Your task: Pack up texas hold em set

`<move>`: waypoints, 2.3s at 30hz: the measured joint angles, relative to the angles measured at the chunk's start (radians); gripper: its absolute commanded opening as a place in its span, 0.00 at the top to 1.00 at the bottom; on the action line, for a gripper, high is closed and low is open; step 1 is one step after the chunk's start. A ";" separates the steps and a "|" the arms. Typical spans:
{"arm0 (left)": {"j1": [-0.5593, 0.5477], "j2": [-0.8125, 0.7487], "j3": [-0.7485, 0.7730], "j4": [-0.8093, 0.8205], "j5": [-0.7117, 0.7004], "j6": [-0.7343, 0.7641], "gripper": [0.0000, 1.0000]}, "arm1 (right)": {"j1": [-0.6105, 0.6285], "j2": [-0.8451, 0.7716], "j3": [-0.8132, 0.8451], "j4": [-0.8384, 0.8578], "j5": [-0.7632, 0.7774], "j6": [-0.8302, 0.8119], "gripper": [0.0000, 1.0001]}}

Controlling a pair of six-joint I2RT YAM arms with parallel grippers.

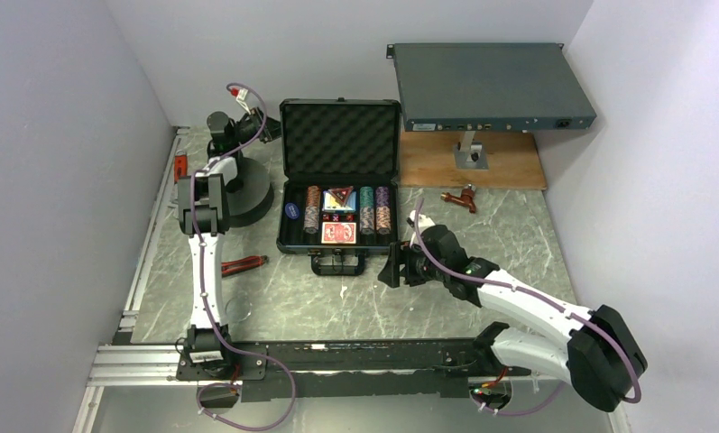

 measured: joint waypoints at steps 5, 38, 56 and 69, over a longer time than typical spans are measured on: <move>0.000 -0.018 -0.031 0.052 0.014 -0.037 0.62 | -0.001 -0.025 -0.009 -0.013 -0.001 0.007 0.27; 0.014 -0.492 -0.506 -0.094 0.157 0.178 0.78 | -0.001 -0.225 -0.053 -0.116 -0.042 0.042 0.27; 0.011 -0.775 -0.593 -0.740 0.013 0.723 0.82 | -0.001 -0.295 -0.061 -0.159 -0.068 0.059 0.28; -0.028 -0.999 -0.725 -0.975 -0.438 0.806 0.37 | 0.000 -0.245 0.022 -0.190 -0.078 0.049 0.27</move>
